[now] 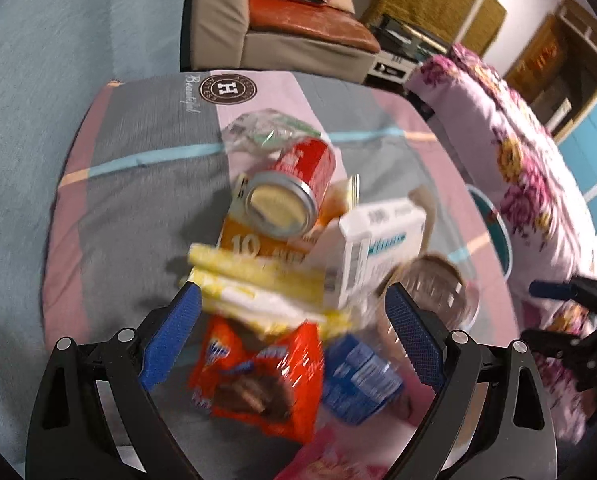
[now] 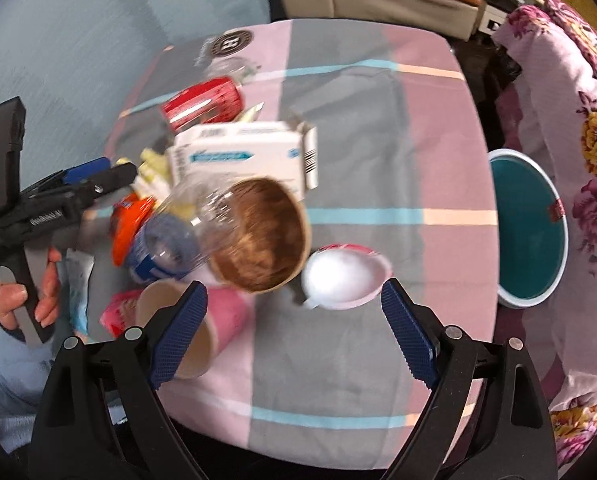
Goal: Collect trash
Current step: 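Grasp the water bottle with the left tool while the right tool grasps the pink paper cup, then carry both to the bin and release the bottle and pink cup inside, then grasp the red cola can with the left tool while the right tool grasps the coconut bowl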
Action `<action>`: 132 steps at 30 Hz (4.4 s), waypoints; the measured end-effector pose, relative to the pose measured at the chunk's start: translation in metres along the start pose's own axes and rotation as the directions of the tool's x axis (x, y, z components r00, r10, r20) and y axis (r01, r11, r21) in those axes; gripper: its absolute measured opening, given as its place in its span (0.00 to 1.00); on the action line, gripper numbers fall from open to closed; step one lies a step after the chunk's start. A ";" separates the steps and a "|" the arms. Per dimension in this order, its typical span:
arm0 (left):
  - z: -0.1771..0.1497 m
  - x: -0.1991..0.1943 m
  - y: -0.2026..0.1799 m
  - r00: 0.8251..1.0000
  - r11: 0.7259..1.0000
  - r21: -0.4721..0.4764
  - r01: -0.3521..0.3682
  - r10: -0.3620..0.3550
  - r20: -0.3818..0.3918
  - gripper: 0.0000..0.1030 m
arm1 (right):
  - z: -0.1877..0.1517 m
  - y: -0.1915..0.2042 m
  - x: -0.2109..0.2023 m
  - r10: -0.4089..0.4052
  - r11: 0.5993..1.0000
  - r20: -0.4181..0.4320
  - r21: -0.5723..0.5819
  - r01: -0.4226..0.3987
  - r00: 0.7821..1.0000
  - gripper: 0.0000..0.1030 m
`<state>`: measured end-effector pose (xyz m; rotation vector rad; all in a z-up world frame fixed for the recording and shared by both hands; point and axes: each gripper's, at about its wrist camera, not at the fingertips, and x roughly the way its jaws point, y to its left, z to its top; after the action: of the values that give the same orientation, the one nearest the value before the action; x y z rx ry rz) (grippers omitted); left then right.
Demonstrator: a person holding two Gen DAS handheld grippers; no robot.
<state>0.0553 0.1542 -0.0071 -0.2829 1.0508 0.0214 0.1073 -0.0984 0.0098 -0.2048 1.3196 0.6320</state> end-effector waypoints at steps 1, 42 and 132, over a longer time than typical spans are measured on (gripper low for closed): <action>-0.004 -0.001 0.001 1.000 1.000 0.008 -0.007 0.007 0.003 0.90 | -0.002 0.004 0.001 0.003 1.000 -0.005 -0.006 -0.003 1.000 0.82; -0.052 0.030 -0.086 0.997 0.908 0.420 0.012 0.024 -0.079 0.81 | -0.028 -0.018 -0.036 -0.002 0.993 0.174 0.120 -0.020 0.985 0.54; 0.079 0.121 -0.289 0.969 0.930 0.288 0.230 -0.194 -0.151 0.91 | -0.018 -0.294 -0.036 -0.174 0.870 0.239 0.492 0.035 0.955 0.72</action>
<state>0.2269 -0.1197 -0.0111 -0.1176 1.1207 -0.3547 0.2465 -0.3585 -0.0219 0.2165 1.1441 0.2090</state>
